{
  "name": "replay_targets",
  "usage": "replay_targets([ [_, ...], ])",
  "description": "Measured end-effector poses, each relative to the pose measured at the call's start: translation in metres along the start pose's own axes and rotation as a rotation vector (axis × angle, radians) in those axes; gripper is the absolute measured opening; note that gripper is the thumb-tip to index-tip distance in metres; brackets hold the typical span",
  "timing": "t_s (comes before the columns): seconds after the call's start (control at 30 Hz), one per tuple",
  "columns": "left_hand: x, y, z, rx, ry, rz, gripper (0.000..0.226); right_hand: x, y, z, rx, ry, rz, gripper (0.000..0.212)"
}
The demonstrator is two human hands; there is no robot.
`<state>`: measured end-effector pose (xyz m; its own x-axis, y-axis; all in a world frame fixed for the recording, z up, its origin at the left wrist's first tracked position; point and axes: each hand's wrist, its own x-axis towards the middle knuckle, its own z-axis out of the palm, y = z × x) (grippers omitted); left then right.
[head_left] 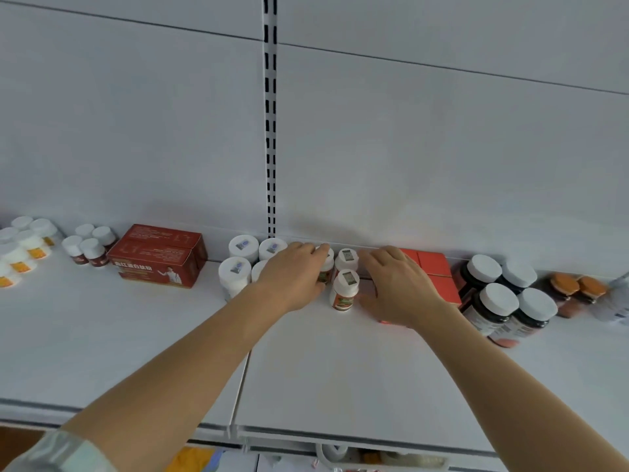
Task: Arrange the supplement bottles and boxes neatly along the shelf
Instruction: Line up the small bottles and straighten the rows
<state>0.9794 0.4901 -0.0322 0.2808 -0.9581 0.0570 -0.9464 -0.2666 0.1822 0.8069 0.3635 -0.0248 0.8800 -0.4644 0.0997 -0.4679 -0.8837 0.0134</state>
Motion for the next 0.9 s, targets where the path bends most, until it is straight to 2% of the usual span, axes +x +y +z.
replay_targets([
  [0.2, 0.011, 0.003, 0.012, 0.095, -0.026, -0.058, 0.051, 0.006, 0.002, 0.012, -0.044, -0.026, -0.053, 0.081],
  [0.4, 0.018, 0.0, 0.017, 0.167, 0.068, -0.059, 0.035, 0.013, 0.0, 0.018, -0.061, -0.025, -0.048, 0.075],
  [0.6, 0.019, 0.001, 0.014, 0.228, 0.097, -0.074, 0.033, 0.017, -0.003, 0.024, -0.084, -0.014, -0.064, 0.08],
  [0.9, 0.024, -0.003, 0.023, 0.242, 0.139, -0.047, 0.038, 0.019, -0.003, 0.029, -0.083, 0.028, -0.058, 0.077],
])
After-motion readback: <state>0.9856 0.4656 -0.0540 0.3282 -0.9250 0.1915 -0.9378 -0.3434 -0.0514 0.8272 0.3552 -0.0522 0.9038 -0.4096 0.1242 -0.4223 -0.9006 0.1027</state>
